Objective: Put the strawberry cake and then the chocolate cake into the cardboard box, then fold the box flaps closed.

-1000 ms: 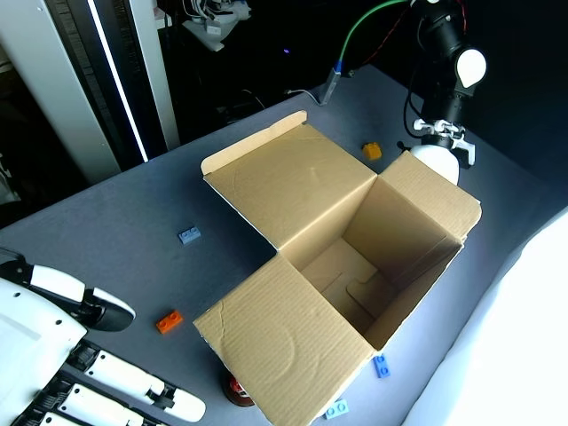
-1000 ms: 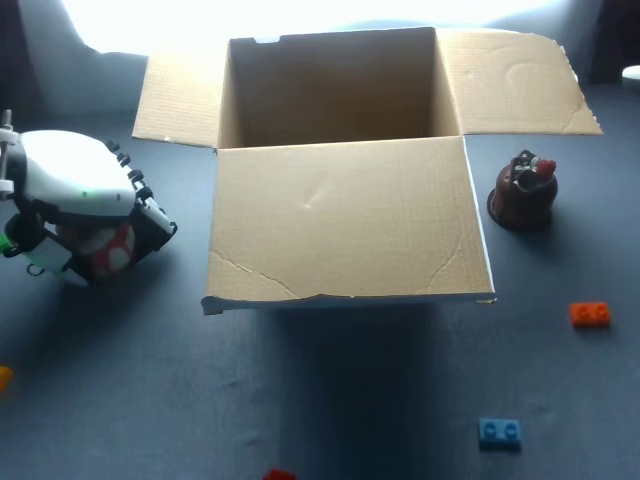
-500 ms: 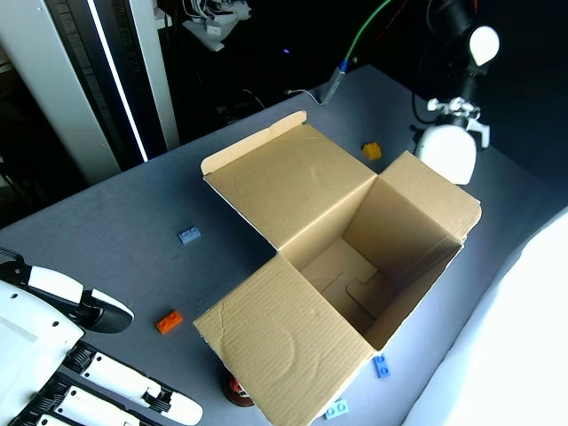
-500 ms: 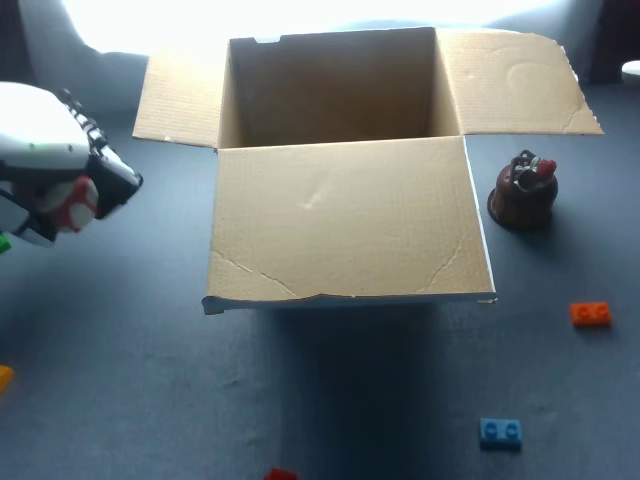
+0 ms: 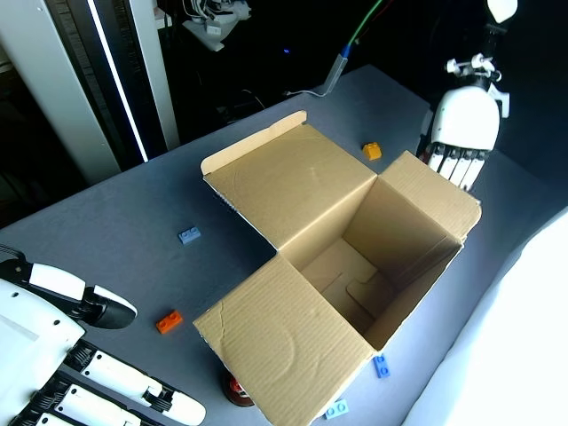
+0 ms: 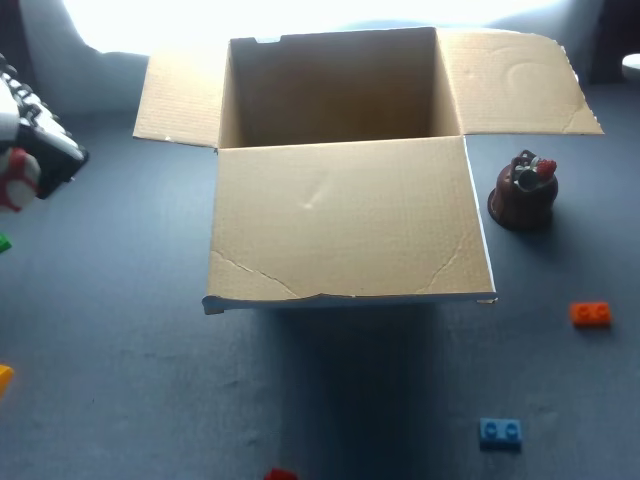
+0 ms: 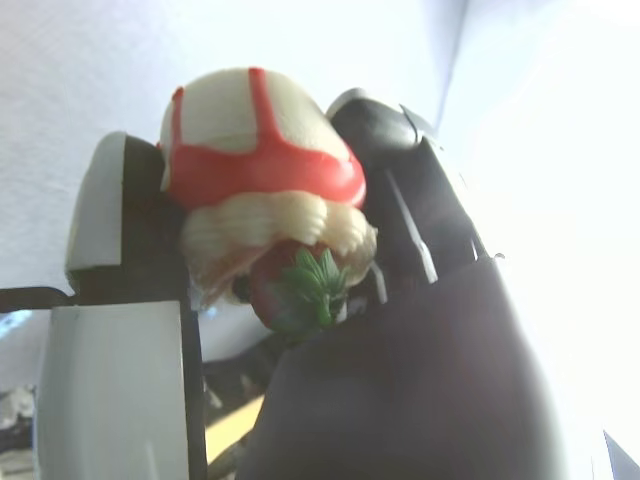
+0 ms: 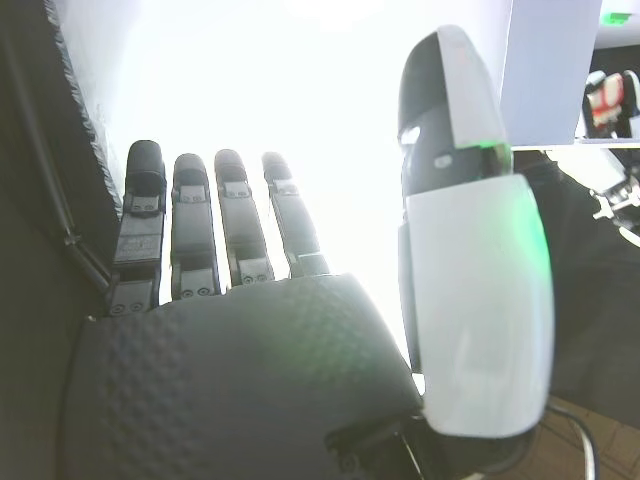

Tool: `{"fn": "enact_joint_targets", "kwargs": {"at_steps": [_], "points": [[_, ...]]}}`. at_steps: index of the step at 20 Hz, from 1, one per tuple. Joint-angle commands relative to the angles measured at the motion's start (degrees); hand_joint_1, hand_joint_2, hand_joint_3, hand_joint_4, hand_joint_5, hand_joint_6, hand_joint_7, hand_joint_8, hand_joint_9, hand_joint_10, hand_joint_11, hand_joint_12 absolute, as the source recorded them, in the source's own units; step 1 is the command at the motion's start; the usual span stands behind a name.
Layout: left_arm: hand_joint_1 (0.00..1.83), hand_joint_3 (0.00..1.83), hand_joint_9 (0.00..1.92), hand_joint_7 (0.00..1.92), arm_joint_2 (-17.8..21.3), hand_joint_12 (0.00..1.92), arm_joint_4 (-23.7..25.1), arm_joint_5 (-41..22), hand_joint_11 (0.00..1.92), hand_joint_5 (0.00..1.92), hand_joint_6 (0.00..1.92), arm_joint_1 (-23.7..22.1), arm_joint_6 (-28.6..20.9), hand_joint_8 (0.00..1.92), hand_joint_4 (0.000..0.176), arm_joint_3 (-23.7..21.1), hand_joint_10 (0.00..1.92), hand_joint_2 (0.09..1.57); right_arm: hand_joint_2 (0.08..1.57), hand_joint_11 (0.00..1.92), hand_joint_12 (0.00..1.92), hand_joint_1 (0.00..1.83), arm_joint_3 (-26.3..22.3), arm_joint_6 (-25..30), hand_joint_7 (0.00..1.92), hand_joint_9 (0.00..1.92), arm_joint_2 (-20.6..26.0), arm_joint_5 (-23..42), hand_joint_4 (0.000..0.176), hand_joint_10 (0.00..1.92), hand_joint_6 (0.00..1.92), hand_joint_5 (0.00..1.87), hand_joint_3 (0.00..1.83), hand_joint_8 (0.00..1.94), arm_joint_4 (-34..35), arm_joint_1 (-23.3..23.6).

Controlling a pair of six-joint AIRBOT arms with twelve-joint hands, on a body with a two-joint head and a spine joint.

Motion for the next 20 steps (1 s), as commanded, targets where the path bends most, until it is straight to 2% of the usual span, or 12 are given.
{"fn": "enact_joint_targets", "kwargs": {"at_steps": [1, 4, 6, 8, 9, 10, 12, 14, 17, 20], "points": [[1.31, 0.00, 0.67, 0.66, 1.1, 1.92, -2.8, -0.5, 0.59, 0.51, 1.48, -0.9, -0.2, 1.57, 0.000, 0.0, 1.70, 1.30, 0.98, 0.00, 0.30, 0.88, 0.3, -0.1, 0.08, 0.08, 0.8, 6.7, 0.024, 0.01, 0.02, 0.11, 0.00, 0.01, 0.0, 0.8], [1.32, 0.00, 0.71, 0.70, 2.4, 1.87, 1.3, -1.5, 0.59, 0.56, 1.40, -4.9, -2.3, 1.50, 0.000, -0.5, 1.65, 1.28, 1.00, 0.00, 0.30, 0.88, 0.3, -0.1, 0.08, 0.09, 0.8, 6.7, 0.031, 0.01, 0.00, 0.08, 0.00, 0.00, 0.0, 0.8], [1.31, 0.00, 0.68, 0.66, 2.7, 1.90, 4.2, -2.3, 0.57, 0.52, 1.48, -9.0, -3.6, 1.56, 0.000, -0.6, 1.68, 1.29, 0.99, 0.00, 0.35, 0.92, 0.3, -0.1, 0.09, 0.11, 0.8, 6.7, 0.031, 0.01, 0.01, 0.11, 0.00, 0.00, 0.0, 0.8], [1.30, 0.01, 0.64, 0.63, 2.5, 1.92, 6.9, -3.0, 0.57, 0.48, 1.56, -12.6, -4.7, 1.60, 0.000, -0.4, 1.71, 1.31, 0.97, 0.00, 0.35, 0.94, 0.3, -0.1, 0.10, 0.12, 0.8, 6.7, 0.030, 0.01, 0.00, 0.11, 0.00, 0.00, 0.0, 0.8], [1.30, 0.00, 0.64, 0.63, 2.3, 1.92, 8.0, -3.5, 0.56, 0.49, 1.53, -14.0, -5.2, 1.61, 0.000, -0.3, 1.72, 1.31, 0.96, 0.00, 0.33, 0.97, 0.3, -0.1, 0.10, 0.12, 0.8, 6.7, 0.019, 0.00, 0.00, 0.09, 0.00, 0.00, 0.0, 0.8], [1.30, 0.00, 0.64, 0.63, 2.0, 1.92, 9.4, -4.0, 0.58, 0.51, 1.48, -16.3, -5.7, 1.63, 0.000, -0.1, 1.73, 1.31, 0.95, 0.00, 0.35, 0.96, 0.3, -0.1, 0.11, 0.13, 0.8, 6.7, 0.017, 0.00, 0.00, 0.09, 0.00, 0.00, 0.0, 0.8], [1.30, 0.00, 0.63, 0.61, 1.2, 1.92, 11.9, -4.7, 0.58, 0.49, 1.50, -19.9, -6.5, 1.65, 0.000, 0.6, 1.77, 1.32, 0.98, 0.00, 0.40, 0.88, 0.2, -0.2, 0.10, 0.12, 0.9, 6.7, 0.021, 0.00, 0.00, 0.11, 0.00, 0.00, 0.0, 0.8], [1.29, 0.00, 0.65, 0.61, 0.4, 1.92, 13.8, -5.6, 0.57, 0.48, 1.54, -23.1, -7.2, 1.62, 0.000, 1.6, 1.74, 1.32, 0.98, 0.00, 0.31, 0.93, 0.2, -0.2, 0.11, 0.11, 0.9, 6.7, 0.020, 0.00, 0.00, 0.12, 0.00, 0.00, 0.0, 0.8], [1.30, 0.00, 0.66, 0.64, -0.7, 1.92, 14.8, -8.4, 0.55, 0.52, 1.47, -26.5, -9.0, 1.58, 0.000, 2.8, 1.72, 1.31, 0.98, 0.00, 0.35, 0.92, 0.1, -0.2, 0.13, 0.13, 0.9, 6.7, 0.022, 0.00, 0.00, 0.14, 0.00, 0.00, 0.0, 0.8], [1.31, 0.00, 0.67, 0.65, -1.4, 1.87, 14.8, -9.0, 0.54, 0.50, 1.51, -28.1, -9.4, 1.57, 0.000, 2.6, 1.70, 1.31, 0.98, 0.00, 0.33, 0.89, 0.1, -0.2, 0.11, 0.10, 0.9, 6.7, 0.024, 0.00, 0.00, 0.13, 0.00, 0.00, 0.0, 0.8]]}}
